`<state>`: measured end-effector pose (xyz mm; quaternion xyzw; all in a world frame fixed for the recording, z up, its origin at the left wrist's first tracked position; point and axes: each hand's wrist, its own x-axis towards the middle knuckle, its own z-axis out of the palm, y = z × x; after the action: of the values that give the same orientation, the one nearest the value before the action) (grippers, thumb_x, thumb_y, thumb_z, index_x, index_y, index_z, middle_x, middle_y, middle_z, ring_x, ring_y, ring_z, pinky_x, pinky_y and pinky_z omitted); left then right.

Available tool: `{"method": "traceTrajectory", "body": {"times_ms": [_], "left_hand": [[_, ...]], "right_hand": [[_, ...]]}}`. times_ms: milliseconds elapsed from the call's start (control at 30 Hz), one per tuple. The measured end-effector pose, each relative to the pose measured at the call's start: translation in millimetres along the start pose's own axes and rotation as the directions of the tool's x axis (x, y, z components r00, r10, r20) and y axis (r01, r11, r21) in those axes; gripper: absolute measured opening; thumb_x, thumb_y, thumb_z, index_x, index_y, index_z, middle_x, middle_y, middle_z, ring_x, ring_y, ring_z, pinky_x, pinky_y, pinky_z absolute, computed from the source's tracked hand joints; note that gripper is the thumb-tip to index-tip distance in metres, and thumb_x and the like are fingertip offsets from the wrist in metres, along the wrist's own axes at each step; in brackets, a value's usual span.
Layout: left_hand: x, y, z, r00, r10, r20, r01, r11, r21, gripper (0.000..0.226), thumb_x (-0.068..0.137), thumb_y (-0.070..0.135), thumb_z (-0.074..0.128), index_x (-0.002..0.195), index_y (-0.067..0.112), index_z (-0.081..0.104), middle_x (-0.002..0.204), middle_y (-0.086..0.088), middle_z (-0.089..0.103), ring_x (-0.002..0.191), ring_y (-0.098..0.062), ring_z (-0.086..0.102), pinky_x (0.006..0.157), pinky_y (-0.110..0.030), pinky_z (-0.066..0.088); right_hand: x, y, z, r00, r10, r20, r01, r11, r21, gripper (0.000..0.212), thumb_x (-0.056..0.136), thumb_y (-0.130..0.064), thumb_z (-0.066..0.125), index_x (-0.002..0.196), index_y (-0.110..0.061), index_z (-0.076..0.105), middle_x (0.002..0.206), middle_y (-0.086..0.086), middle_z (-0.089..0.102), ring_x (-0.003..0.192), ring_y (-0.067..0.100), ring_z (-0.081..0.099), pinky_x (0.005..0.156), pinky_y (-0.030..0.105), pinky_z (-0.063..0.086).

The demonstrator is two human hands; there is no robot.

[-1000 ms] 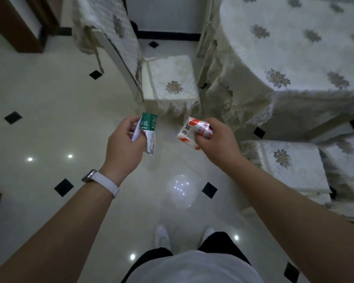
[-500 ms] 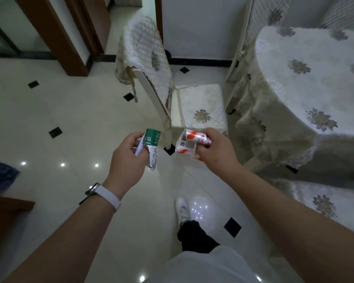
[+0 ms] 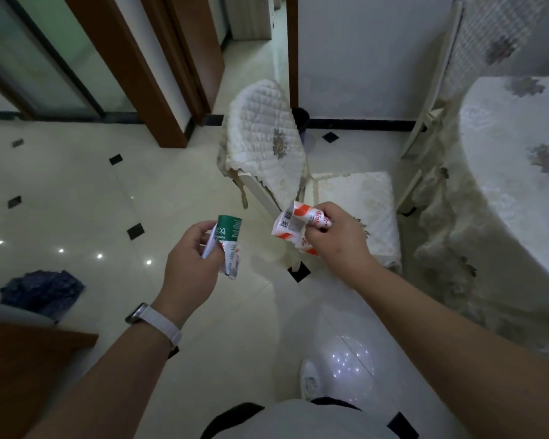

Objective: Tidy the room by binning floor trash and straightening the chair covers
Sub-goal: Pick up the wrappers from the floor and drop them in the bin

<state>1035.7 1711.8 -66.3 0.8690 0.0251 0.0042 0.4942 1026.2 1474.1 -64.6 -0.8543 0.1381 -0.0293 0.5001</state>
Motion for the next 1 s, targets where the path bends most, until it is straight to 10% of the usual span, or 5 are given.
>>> {"method": "traceTrajectory", "body": {"times_ms": [300,833,1000], "left_hand": [[59,2,-26,0.998,0.005,-0.057,-0.006,1.0,-0.015,0.026,0.096,0.016,0.061,0.114,0.034,0.057,0.093,0.014,0.063,0.076,-0.003,0.062,0.054,-0.007,0.044],[270,-101,-160,1.0,0.012,0.016,-0.009,0.986,-0.165,0.026,0.094,0.018,0.062,0.11,0.038,0.058,0.091,0.015,0.065,0.074,0.003,0.062,0.06,-0.014,0.047],[334,-124,-200,0.998,0.019,0.055,-0.009,0.985,-0.171,0.025,0.094,0.019,0.063,0.11,0.038,0.058,0.093,0.012,0.066,0.078,-0.004,0.064,0.061,-0.018,0.049]], "right_hand": [[55,-37,35,0.999,-0.006,0.047,0.005,0.999,0.037,0.01,0.083,-0.007,0.054,0.085,-0.016,0.058,0.073,0.001,0.059,0.062,0.014,0.05,0.053,0.027,0.039],[186,-160,218,0.998,0.06,-0.006,-0.061,0.996,-0.066,0.008,0.083,-0.009,0.055,0.085,-0.015,0.06,0.078,0.005,0.064,0.073,0.025,0.064,0.058,0.038,0.055],[225,-199,268,0.997,0.071,-0.028,-0.07,0.997,0.022,0.012,0.082,0.0,0.053,0.08,-0.009,0.059,0.071,0.01,0.061,0.051,0.002,0.057,0.043,0.016,0.043]]}}
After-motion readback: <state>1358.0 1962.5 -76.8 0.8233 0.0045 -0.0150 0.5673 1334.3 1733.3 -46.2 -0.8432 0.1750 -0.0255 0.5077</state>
